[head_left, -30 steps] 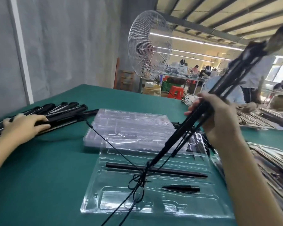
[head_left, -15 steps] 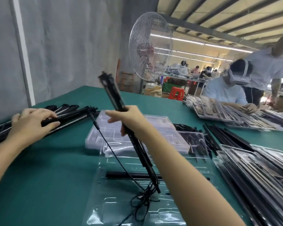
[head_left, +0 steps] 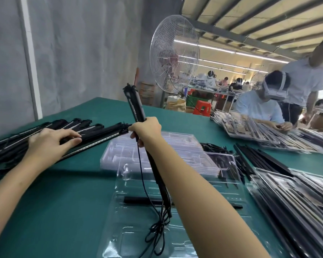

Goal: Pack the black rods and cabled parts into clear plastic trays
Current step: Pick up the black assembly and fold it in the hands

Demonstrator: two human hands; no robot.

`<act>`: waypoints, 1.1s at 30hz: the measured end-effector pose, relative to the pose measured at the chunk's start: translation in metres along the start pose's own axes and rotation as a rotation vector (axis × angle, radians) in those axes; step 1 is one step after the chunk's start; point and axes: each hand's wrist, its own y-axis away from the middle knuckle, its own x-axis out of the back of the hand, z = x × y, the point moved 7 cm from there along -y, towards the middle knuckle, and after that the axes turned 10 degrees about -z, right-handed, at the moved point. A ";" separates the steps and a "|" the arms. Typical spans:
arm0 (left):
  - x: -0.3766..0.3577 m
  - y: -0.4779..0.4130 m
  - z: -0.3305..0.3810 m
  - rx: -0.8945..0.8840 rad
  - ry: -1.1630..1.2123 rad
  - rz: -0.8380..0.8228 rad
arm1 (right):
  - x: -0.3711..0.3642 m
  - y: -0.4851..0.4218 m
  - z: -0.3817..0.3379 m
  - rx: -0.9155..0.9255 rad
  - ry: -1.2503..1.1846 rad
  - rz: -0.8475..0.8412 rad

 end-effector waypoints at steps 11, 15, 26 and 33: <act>-0.009 -0.010 0.023 0.101 -0.348 -0.078 | 0.006 0.002 -0.001 0.019 -0.166 -0.077; -0.013 -0.017 0.037 -0.002 -0.473 -0.021 | 0.005 0.003 -0.004 0.028 -0.209 -0.018; -0.039 -0.027 0.042 0.099 0.081 -0.099 | -0.012 0.010 -0.002 -0.043 -0.217 -0.186; -0.037 -0.033 0.036 0.120 0.252 -0.050 | -0.004 0.019 0.004 -0.105 -0.274 -0.268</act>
